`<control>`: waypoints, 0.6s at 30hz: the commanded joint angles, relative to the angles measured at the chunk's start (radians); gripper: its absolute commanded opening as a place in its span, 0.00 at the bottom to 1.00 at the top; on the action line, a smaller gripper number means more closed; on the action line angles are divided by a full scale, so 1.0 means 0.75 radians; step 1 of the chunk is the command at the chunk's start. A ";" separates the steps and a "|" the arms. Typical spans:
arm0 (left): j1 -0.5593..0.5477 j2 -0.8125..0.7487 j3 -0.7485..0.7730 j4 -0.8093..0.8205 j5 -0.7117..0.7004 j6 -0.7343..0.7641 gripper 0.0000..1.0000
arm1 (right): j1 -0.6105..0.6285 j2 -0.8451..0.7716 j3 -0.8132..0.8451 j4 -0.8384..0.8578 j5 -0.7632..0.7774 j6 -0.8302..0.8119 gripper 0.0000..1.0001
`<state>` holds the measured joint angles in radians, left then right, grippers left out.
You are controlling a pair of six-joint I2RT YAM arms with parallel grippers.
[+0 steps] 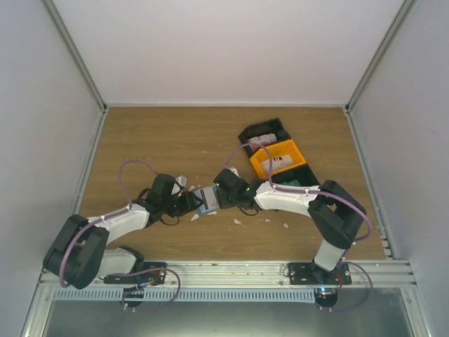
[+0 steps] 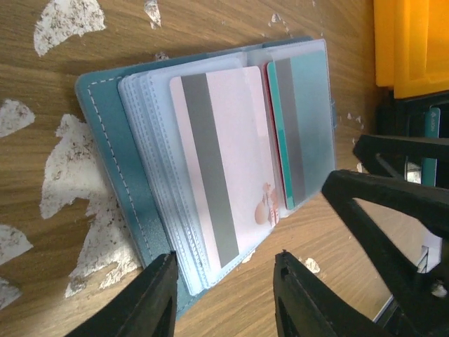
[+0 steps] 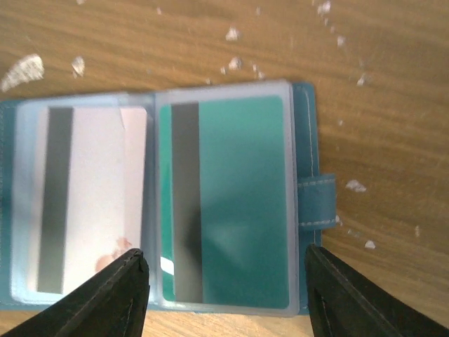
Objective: Put the credit cards into the card holder
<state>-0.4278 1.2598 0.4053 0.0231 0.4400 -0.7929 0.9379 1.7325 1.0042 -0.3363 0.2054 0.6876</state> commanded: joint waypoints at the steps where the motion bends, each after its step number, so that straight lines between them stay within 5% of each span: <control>1: 0.022 0.036 0.004 0.131 0.022 0.008 0.39 | 0.013 -0.029 0.094 -0.085 0.093 -0.162 0.56; 10: 0.059 0.056 0.000 0.178 0.047 0.001 0.35 | 0.015 0.051 0.108 0.098 -0.264 -0.282 0.34; 18: 0.071 0.105 0.000 0.212 0.102 0.012 0.34 | 0.012 0.159 0.127 0.091 -0.286 -0.284 0.21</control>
<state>-0.3840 1.3231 0.4053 0.1169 0.4858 -0.7959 0.9379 1.8160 1.0760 -0.2737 0.0036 0.4828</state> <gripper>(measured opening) 0.347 0.214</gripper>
